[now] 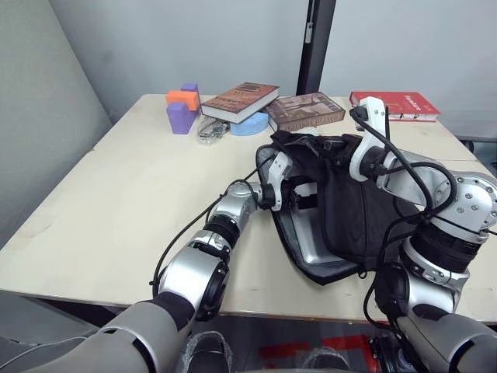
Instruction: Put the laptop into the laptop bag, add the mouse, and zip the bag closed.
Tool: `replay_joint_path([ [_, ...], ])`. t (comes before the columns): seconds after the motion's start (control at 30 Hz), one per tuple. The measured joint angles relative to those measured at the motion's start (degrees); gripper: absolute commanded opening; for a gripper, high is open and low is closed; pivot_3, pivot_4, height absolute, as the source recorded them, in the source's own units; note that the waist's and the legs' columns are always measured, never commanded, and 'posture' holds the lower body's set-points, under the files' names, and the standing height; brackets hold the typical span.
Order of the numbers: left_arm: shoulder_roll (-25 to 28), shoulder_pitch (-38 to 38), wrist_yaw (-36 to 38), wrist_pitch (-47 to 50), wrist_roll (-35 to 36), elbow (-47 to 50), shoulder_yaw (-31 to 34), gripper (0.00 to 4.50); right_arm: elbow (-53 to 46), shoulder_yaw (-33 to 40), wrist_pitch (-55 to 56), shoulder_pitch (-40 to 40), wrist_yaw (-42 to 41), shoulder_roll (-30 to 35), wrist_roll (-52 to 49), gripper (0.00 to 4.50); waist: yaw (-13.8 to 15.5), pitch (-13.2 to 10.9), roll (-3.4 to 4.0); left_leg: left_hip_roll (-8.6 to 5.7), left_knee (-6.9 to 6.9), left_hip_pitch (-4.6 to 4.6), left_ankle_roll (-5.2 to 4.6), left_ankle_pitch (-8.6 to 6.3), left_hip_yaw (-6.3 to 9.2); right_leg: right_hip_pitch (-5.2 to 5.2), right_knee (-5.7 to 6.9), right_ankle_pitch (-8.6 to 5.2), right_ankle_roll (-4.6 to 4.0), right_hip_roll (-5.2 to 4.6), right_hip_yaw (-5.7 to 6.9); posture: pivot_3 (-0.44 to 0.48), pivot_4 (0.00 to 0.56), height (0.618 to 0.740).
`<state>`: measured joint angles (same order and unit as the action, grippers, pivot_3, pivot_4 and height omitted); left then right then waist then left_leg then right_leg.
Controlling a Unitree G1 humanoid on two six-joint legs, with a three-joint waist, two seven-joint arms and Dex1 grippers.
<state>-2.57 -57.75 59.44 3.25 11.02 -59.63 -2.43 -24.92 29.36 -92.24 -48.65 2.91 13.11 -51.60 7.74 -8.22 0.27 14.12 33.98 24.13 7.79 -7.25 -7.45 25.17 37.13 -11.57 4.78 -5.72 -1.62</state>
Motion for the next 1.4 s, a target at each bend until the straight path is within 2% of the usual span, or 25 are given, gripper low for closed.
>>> replay_joint_path([
  [0.23,4.4,6.8,5.6,2.5,-0.5,11.0,-3.1,4.49,0.9,0.0,0.0,0.0,0.2,0.2,-0.8,0.00,0.0,0.0,0.00,0.00,-0.04,0.00,0.00,0.00,0.00,0.01,-0.02,0.00,-0.01,0.00,0.02,0.000,0.150,0.725],
  [0.37,8.8,10.8,7.5,5.9,0.1,19.7,-3.5,4.49,1.1,0.0,0.0,0.0,0.1,0.3,-1.2,0.00,-0.1,0.0,0.01,0.01,-0.03,0.00,0.01,0.00,0.00,0.02,-0.02,-0.01,-0.01,0.00,0.01,0.000,0.150,0.725],
  [0.47,13.3,14.0,10.0,10.6,2.7,28.7,-3.2,4.49,1.4,-0.1,0.0,0.2,-0.2,0.8,-1.9,0.00,-0.2,0.0,0.02,0.02,-0.07,0.01,0.02,-0.01,0.01,0.03,-0.02,-0.02,-0.03,0.00,0.05,0.000,0.150,0.725],
  [0.57,20.5,17.6,14.0,16.9,6.8,39.2,-2.9,4.49,1.6,-0.6,0.0,1.3,-1.4,2.3,-3.3,0.00,-0.2,0.0,0.03,0.02,-0.08,0.01,0.03,-0.02,0.00,0.04,-0.04,-0.03,-0.03,0.00,0.05,0.000,0.150,0.725],
  [0.7,28.4,19.3,17.0,22.6,10.3,45.7,-1.5,4.49,1.9,-1.2,0.0,2.8,-4.1,5.6,-5.7,0.00,0.0,0.0,0.06,0.01,-0.08,0.00,0.05,-0.02,0.00,0.03,-0.03,-0.03,-0.03,-0.01,0.05,0.000,0.150,0.725],
  [0.93,40.0,19.2,21.4,25.7,13.7,46.5,2.5,4.49,2.0,-5.2,0.0,4.2,-9.4,11.8,-11.2,0.00,-0.6,0.0,0.07,0.03,-0.10,0.00,0.09,-0.02,0.00,0.07,-0.02,-0.03,-0.02,0.03,0.04,0.000,0.150,0.725],
  [1.17,45.1,18.3,21.2,28.7,16.4,44.5,7.2,4.49,-1.3,-9.4,0.1,6.5,-12.2,14.5,-16.8,0.00,-0.7,0.0,0.07,0.04,-0.13,0.01,0.10,-0.03,-0.01,0.08,-0.04,-0.06,-0.06,0.04,0.06,0.000,0.150,0.725],
  [1.27,47.3,20.3,21.6,29.1,17.3,45.7,8.0,4.49,-3.9,-11.0,0.3,8.2,-13.9,16.5,-19.1,0.00,-0.8,0.0,0.07,0.05,-0.14,0.00,0.11,-0.04,-0.01,0.07,-0.06,-0.06,-0.07,0.04,0.06,0.000,0.150,0.725],
  [1.4,52.1,24.7,23.7,30.4,18.6,49.4,8.1,4.50,-6.1,-11.8,2.0,11.0,-17.7,21.5,-22.5,1.31,-0.5,0.0,0.06,0.06,-0.13,-0.01,0.11,-0.04,0.02,0.06,-0.03,-0.07,-0.07,0.04,0.08,0.000,0.150,0.725],
])
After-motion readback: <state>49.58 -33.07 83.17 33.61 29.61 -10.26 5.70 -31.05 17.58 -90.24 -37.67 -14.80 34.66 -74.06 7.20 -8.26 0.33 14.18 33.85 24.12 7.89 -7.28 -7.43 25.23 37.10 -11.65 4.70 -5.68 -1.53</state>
